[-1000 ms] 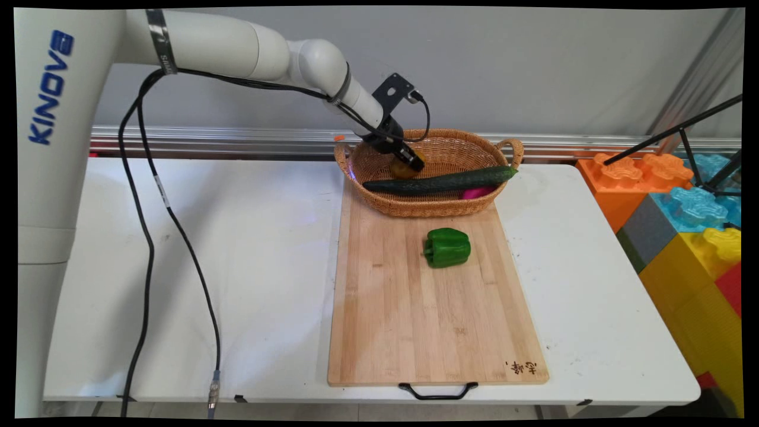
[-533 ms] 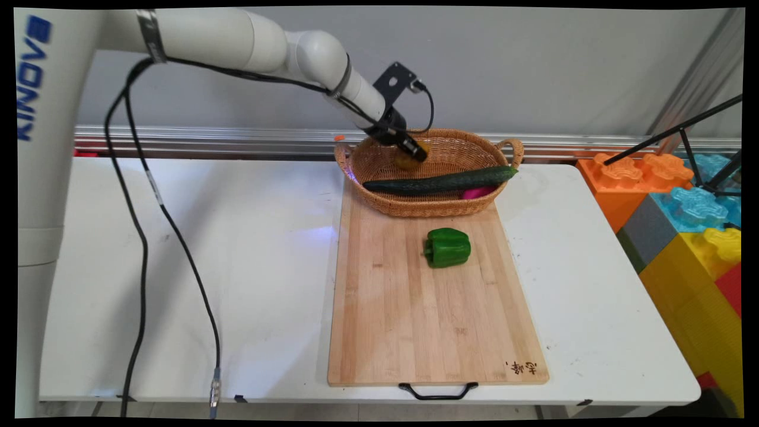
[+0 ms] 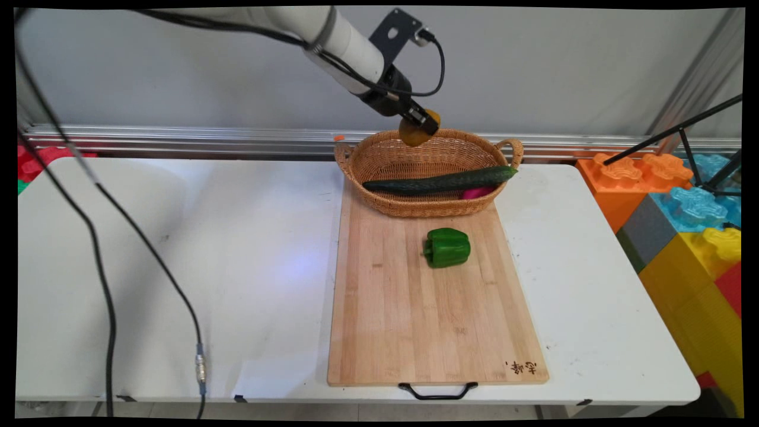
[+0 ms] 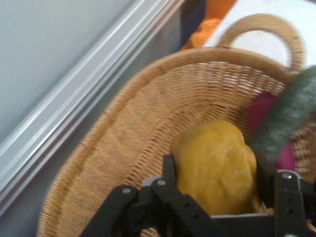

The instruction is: Place the picked object on the cutting board

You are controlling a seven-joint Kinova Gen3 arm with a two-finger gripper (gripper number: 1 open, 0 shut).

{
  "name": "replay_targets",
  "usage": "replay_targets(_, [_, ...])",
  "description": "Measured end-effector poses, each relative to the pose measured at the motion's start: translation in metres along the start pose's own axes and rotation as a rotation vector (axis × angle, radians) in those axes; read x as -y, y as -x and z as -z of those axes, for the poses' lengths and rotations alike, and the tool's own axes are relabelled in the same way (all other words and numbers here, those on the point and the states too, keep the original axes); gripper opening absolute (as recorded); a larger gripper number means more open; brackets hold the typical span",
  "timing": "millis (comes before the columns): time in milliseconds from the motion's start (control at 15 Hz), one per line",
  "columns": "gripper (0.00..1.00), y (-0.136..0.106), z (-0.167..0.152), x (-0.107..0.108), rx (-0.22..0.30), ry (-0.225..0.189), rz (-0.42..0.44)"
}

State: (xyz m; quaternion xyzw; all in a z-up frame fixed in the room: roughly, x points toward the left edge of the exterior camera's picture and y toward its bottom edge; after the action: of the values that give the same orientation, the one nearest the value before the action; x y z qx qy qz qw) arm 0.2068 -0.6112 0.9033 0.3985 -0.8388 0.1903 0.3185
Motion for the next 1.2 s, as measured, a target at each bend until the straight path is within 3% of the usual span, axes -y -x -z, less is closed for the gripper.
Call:
replay_targets(333, [0.0, 0.024, 0.056, -0.044, 0.076, 0.125, -0.056])
replay_targets(533, [0.0, 0.05, 0.067, -0.058, 0.118, 0.176, -0.101])
replay_targets(800, [0.0, 0.091, 0.059, -0.067, 0.17, 0.204, -0.158])
replay_targets(1200, [0.0, 0.146, 0.02, -0.073, 0.215, 0.194, -0.213])
